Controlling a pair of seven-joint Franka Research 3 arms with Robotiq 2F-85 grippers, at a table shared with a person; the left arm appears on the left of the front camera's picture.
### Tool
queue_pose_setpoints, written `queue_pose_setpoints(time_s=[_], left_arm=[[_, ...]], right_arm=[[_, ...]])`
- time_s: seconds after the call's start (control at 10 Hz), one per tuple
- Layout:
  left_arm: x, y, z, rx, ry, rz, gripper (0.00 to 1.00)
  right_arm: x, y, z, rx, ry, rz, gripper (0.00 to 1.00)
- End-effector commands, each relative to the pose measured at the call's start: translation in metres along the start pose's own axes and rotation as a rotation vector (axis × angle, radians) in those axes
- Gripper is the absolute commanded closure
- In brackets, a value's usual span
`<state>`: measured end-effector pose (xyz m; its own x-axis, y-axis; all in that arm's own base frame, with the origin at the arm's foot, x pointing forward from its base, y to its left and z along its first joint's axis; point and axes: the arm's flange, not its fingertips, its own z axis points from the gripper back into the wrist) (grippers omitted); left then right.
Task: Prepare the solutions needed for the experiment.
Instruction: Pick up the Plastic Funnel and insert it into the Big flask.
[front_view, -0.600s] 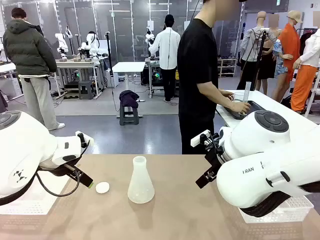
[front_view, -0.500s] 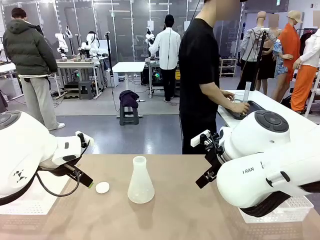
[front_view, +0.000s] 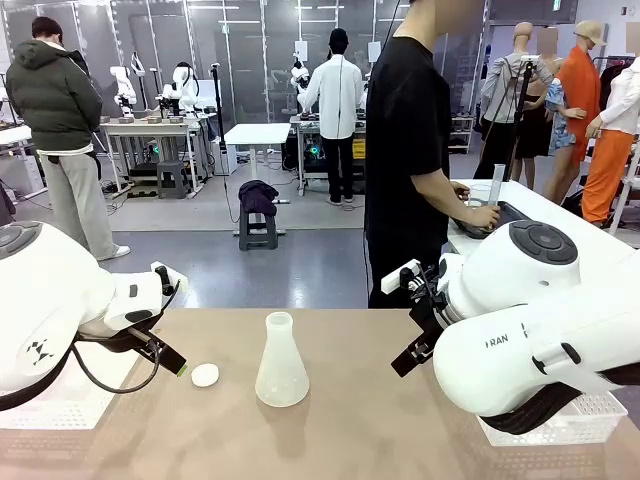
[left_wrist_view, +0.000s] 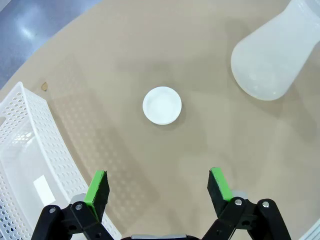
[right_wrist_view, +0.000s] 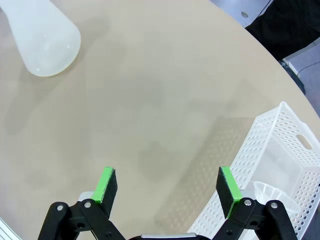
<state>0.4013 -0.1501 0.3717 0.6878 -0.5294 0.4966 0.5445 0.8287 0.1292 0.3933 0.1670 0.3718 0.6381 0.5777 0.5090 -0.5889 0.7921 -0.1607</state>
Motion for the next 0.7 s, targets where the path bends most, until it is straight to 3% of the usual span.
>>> queue_pose_setpoints(time_s=[0.0,0.6], left_arm=[[0.0,0.0002,0.0,0.0,0.0,0.001,0.0],[0.0,0.0002,0.0,0.0,0.0,0.001,0.0]], right_arm=[[0.0,-0.0001,0.0,0.0,0.0,-0.003,0.0],[0.0,-0.0001,0.0,0.0,0.0,-0.003,0.0]])
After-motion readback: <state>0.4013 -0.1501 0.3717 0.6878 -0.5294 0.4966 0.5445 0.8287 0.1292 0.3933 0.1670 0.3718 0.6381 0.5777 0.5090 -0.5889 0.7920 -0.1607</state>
